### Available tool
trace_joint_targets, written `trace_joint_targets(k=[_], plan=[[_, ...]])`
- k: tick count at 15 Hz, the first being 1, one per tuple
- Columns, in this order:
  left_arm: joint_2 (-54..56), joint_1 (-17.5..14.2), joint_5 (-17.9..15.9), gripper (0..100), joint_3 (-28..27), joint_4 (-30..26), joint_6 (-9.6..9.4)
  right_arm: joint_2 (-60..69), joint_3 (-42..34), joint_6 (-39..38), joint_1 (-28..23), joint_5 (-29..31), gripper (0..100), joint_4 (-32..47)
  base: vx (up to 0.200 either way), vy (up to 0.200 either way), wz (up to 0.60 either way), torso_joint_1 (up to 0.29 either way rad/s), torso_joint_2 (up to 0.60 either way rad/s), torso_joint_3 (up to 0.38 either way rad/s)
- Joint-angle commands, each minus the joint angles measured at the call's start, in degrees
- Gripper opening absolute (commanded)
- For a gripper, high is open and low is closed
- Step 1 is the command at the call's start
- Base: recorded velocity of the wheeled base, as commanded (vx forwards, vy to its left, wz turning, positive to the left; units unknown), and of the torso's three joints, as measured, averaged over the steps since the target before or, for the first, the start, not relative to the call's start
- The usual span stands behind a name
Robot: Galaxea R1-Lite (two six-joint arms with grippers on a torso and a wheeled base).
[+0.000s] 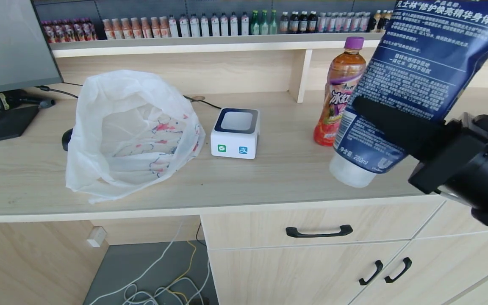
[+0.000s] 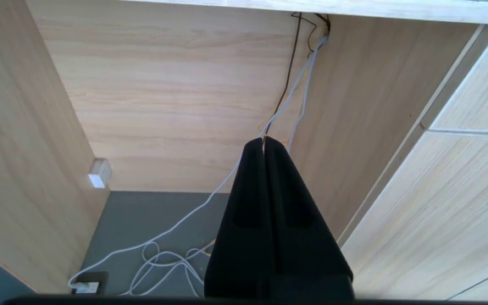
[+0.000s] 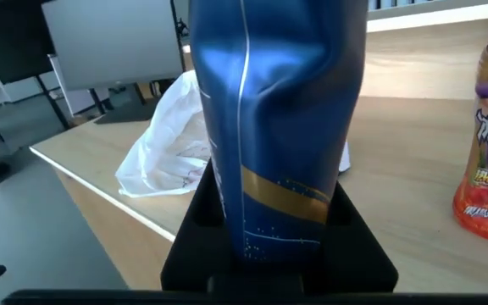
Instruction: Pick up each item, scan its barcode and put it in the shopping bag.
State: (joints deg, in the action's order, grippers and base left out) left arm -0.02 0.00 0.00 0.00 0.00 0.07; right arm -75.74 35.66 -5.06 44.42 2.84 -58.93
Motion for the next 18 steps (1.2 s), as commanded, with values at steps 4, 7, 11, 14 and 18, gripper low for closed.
trace_joint_targets(k=[4, 7, 11, 14, 18], plan=[[0.0, 0.0, 0.0, 0, 0.0, 0.0, 0.01, 4.8, 2.8, -1.5, 5.0, -7.4, 0, 3.2, 0.0, 0.0, 0.0, 0.0, 0.0, 0.0], [0.0, 0.0, 0.0, 0, 0.0, 0.0, 0.01, 1.3, 5.2, -6.1, 5.0, -17.3, 0, 3.1, 0.0, 0.0, 0.0, 0.0, 0.0, 0.0], [0.0, 0.0, 0.0, 0, 0.0, 0.0, 0.01, -1.2, 9.0, -14.6, 5.0, -21.1, 0, 2.9, 0.0, 0.0, 0.0, 0.0, 0.0, 0.0], [0.0, 0.0, 0.0, 0, 0.0, 0.0, 0.01, -5.0, 10.0, -23.4, 5.0, -25.7, 0, -1.8, 0.0, 0.0, 0.0, 0.0, 0.0, 0.0], [0.0, 0.0, 0.0, 0, 0.0, 0.0, 0.01, -9.5, 4.1, -26.1, 3.5, -30.4, 0, -13.3, 0.0, 0.0, 0.0, 0.0, 0.0, 0.0]])
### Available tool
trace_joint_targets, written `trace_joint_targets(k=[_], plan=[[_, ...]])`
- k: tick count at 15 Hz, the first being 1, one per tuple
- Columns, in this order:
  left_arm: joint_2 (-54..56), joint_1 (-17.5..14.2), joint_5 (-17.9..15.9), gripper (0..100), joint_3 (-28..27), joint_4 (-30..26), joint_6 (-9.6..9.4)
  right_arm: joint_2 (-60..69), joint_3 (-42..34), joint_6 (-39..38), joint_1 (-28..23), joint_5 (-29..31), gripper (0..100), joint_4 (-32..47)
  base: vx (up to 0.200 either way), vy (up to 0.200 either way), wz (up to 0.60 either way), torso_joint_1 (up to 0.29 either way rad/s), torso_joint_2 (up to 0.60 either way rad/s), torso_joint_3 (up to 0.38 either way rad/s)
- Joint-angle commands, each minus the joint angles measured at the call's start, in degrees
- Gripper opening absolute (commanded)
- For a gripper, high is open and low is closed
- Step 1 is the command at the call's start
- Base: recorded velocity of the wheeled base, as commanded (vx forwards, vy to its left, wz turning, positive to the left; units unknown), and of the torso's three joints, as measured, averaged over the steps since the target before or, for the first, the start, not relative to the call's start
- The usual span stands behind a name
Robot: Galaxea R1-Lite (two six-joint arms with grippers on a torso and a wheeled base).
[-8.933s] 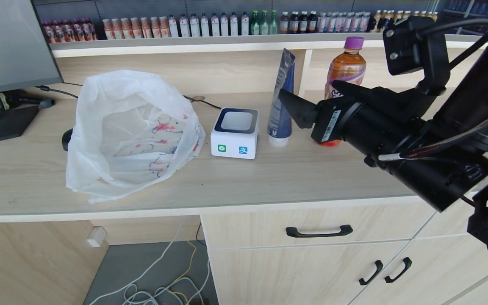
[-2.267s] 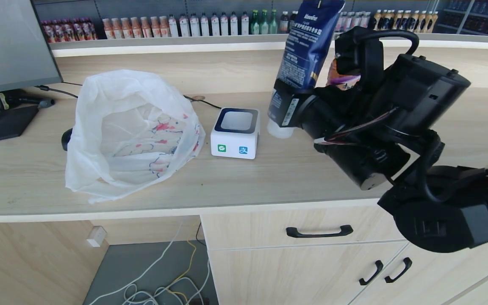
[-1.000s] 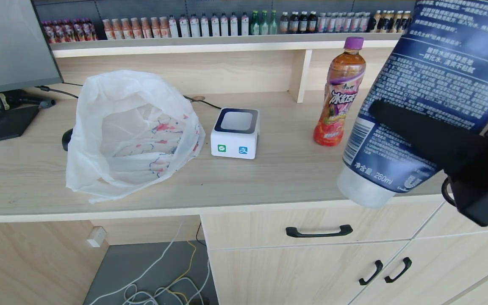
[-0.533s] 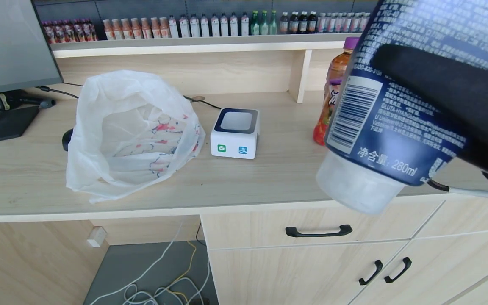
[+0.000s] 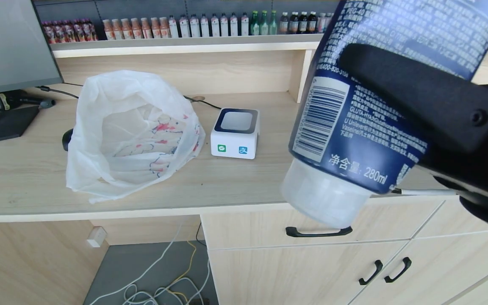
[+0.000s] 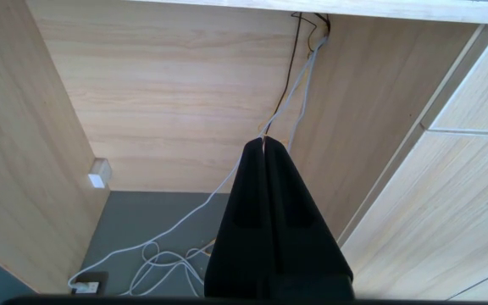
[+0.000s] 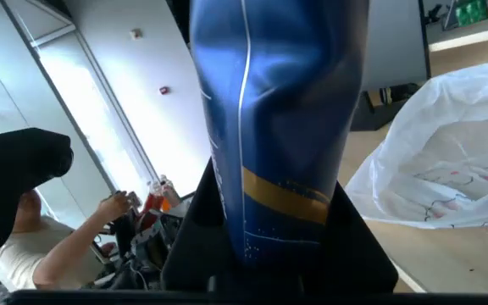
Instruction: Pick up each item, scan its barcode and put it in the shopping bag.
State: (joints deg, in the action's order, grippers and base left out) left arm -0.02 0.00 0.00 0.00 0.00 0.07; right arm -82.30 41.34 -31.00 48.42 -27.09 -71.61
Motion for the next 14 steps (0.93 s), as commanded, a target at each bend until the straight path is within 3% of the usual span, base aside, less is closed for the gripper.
trace_joint_targets(k=[1, 6, 14], plan=[[0.0, 0.0, 0.0, 0, 0.0, 0.0, 0.01, -3.1, -2.2, -0.5, -1.0, -0.9, 0, -1.2, 0.0, 0.0, 0.0, 0.0, 0.0, 0.0], [0.0, 0.0, 0.0, 0, 0.0, 0.0, 0.01, -3.1, -4.2, -9.0, -2.3, -2.3, 0, -8.8, 0.0, 0.0, 0.0, 0.0, 0.0, 0.0], [0.0, 0.0, 0.0, 0, 0.0, 0.0, 0.01, -7.8, -6.2, -10.4, -3.6, -2.4, 0, -18.4, 0.0, 0.0, 0.0, 0.0, 0.0, 0.0]])
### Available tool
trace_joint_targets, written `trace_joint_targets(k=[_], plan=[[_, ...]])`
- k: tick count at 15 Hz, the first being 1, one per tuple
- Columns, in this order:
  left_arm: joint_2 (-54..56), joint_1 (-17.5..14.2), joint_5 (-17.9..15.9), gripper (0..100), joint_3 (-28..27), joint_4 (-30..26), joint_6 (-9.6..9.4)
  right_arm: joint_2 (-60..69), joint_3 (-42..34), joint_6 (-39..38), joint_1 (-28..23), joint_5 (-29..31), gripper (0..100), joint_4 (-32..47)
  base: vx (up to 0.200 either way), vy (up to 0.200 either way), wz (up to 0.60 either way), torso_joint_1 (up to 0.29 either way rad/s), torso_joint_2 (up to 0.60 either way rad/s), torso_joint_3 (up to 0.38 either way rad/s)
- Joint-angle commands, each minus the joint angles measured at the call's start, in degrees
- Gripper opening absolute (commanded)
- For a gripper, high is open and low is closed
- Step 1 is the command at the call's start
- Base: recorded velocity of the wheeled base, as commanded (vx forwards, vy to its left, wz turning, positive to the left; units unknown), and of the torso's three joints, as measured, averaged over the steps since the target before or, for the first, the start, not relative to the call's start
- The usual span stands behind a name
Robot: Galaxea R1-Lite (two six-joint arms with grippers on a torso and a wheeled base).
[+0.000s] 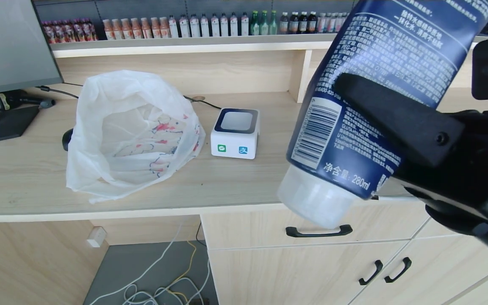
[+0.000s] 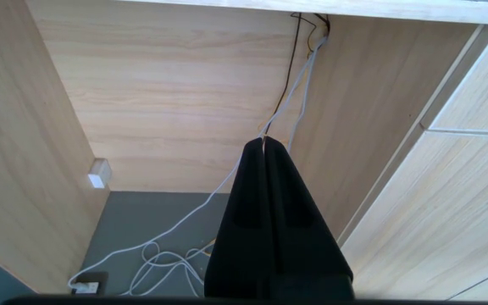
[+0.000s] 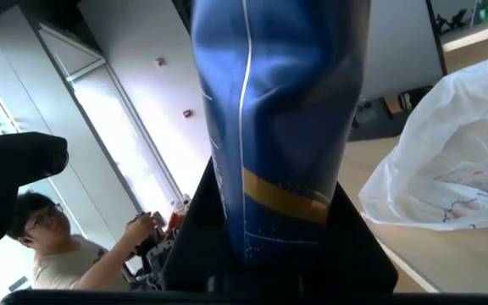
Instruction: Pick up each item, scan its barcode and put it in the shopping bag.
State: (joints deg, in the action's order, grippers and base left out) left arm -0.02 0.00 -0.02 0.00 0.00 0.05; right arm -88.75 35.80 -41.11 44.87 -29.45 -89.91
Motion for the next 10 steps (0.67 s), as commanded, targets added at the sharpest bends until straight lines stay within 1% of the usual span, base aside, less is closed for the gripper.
trace_joint_targets(k=[1, 10], plan=[[0.0, 0.0, 0.0, 0, 0.0, 0.0, 0.04, -1.3, -1.1, -0.3, 0.0, 0.0, 0, -0.1, 0.0, 0.0, 0.0, 0.0, 0.0, 0.0], [0.0, 0.0, 0.0, 0, 0.0, 0.0, 0.04, -0.8, -1.8, -0.1, -0.6, -0.3, 0, -0.1, 0.0, 0.0, 0.0, 0.0, 0.0, 0.0]])
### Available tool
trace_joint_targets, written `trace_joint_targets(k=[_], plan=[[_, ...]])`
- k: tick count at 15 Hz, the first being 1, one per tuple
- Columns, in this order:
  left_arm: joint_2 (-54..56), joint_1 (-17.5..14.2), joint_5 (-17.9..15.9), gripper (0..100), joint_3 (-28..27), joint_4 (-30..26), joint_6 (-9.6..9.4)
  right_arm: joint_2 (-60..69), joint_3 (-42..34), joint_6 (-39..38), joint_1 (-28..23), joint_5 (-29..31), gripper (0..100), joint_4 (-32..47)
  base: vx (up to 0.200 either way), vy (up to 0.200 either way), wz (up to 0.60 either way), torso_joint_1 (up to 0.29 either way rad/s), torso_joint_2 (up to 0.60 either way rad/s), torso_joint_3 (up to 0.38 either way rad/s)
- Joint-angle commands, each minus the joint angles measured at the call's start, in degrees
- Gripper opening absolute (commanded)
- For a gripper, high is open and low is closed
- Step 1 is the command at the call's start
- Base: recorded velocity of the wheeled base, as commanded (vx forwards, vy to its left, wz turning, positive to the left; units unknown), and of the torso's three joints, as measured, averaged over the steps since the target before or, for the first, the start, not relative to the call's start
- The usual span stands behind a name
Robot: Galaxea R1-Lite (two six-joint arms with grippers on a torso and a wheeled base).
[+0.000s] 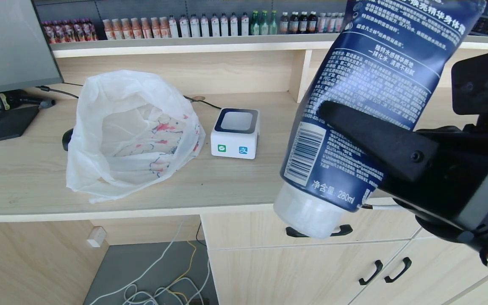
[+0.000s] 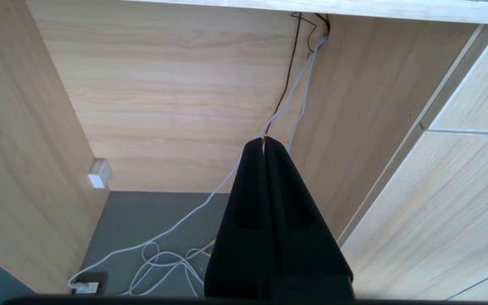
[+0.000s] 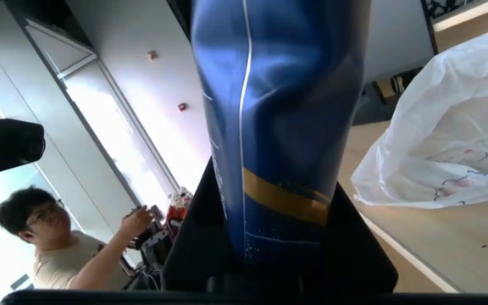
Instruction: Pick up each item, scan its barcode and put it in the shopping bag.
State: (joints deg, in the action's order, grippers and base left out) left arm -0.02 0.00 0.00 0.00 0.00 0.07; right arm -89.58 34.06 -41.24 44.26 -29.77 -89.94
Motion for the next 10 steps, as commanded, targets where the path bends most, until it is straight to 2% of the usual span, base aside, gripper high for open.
trace_joint_targets(k=[1, 4, 10], plan=[[0.0, 0.0, 0.0, 0, 0.0, 0.0, 0.01, 0.0, -0.1, 0.2, 0.0, 0.1, 0, -0.1, 0.0, 0.0, 0.0, 0.0, 0.0, 0.0], [0.0, 0.0, 0.0, 0, 0.0, 0.0, 0.01, 0.2, 0.1, 0.5, -0.1, 0.0, 0, -0.1, 0.0, 0.0, 0.0, 0.0, 0.0, 0.0], [0.0, 0.0, 0.0, 0, 0.0, 0.0, 0.01, 1.9, -1.6, 3.1, -0.1, -5.2, 0, -0.1, 0.0, 0.0, 0.0, 0.0, 0.0, 0.0]])
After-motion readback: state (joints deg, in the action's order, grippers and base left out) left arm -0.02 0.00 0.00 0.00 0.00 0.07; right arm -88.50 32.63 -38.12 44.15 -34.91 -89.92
